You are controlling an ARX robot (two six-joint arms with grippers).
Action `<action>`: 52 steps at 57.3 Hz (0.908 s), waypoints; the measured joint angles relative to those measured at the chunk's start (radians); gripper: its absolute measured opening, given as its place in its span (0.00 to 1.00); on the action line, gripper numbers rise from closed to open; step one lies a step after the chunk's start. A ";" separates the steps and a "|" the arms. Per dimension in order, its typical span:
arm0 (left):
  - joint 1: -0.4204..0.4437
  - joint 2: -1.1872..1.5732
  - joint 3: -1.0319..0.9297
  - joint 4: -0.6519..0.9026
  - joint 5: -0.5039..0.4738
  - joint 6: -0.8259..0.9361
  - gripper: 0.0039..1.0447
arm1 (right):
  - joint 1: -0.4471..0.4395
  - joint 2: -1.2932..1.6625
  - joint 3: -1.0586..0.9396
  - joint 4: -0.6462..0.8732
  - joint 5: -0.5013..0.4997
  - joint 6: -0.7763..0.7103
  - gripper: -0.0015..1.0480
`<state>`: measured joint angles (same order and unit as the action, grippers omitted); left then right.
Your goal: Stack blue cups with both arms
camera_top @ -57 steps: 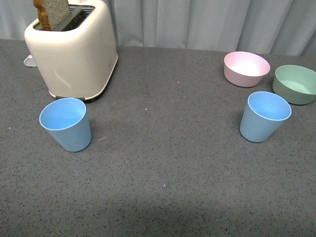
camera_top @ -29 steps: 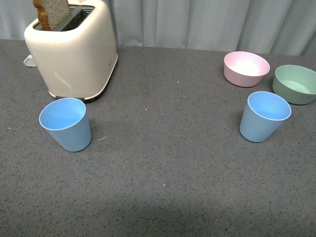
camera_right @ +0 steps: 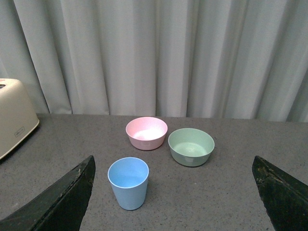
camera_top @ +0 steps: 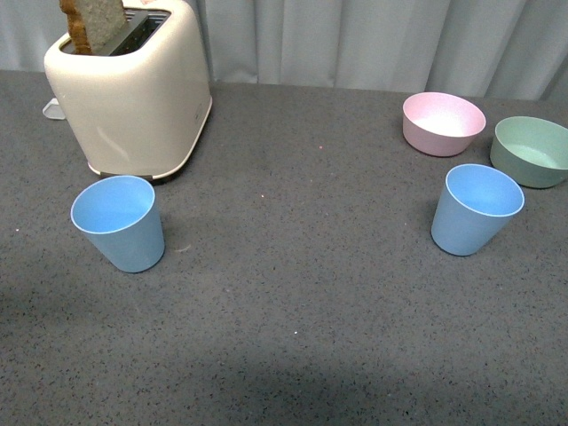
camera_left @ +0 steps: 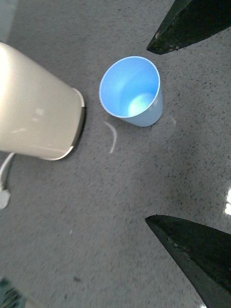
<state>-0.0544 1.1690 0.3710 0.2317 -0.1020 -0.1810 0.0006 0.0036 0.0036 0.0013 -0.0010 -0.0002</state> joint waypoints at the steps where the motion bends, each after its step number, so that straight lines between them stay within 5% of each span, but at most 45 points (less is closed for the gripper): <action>1: 0.000 0.020 0.011 -0.003 0.006 0.000 0.94 | 0.000 0.000 0.000 0.000 0.000 0.000 0.91; 18: -0.007 0.404 0.292 -0.143 0.047 -0.009 0.94 | 0.000 0.000 0.000 0.000 0.000 0.000 0.91; 52: -0.006 0.683 0.555 -0.383 0.129 -0.136 0.94 | 0.000 0.000 0.000 0.000 0.000 0.000 0.91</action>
<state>-0.0605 1.8519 0.9257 -0.1509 0.0273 -0.3168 0.0006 0.0036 0.0036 0.0013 -0.0013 -0.0002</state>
